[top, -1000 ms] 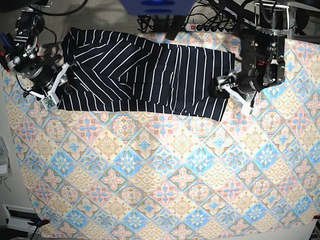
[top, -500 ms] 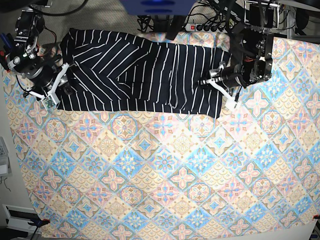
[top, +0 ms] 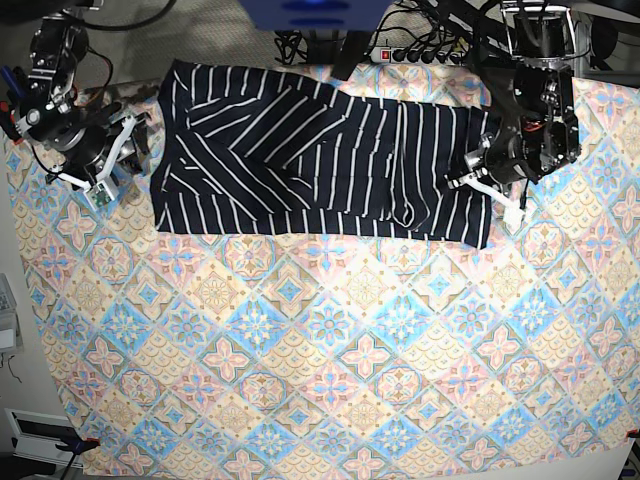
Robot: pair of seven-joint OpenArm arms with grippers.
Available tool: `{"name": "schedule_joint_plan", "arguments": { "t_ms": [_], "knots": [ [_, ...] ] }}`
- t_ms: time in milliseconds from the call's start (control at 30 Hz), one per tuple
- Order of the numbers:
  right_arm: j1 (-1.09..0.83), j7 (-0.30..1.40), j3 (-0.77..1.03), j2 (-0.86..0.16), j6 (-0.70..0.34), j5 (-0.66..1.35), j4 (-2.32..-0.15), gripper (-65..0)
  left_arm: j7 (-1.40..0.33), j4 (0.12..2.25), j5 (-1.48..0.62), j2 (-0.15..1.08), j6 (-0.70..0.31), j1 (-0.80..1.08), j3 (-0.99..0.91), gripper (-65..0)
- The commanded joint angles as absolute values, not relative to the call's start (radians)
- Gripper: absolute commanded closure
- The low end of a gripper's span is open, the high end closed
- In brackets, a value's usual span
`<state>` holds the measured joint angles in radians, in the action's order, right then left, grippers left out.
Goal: Fold the T-shirt properly
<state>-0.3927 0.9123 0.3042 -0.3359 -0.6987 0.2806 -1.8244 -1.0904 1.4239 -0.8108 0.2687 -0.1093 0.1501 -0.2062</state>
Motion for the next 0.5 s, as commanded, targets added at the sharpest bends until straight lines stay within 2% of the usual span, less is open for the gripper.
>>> {"name": "schedule_joint_plan", "arguments": {
  "t_ms": [0, 233, 467],
  "knots": [
    [-0.390, 0.920, 0.308, -0.352, -0.698, 0.294, -1.839, -25.7, -1.084, 1.442, -0.829, 0.275, -0.116, 0.140, -0.206, 0.0],
    [-0.328, 1.044, 0.306, -0.343, -0.698, 0.344, -1.813, -37.8, -1.082, 1.458, -0.828, 0.275, -0.116, 0.162, -0.203, 0.0],
    [-0.277, 1.050, 0.306, -0.346, -0.698, 0.547, -1.661, -35.8, -1.084, 1.472, -0.828, 0.275, -0.116, 0.162, -0.202, 0.0]
  ]
}}
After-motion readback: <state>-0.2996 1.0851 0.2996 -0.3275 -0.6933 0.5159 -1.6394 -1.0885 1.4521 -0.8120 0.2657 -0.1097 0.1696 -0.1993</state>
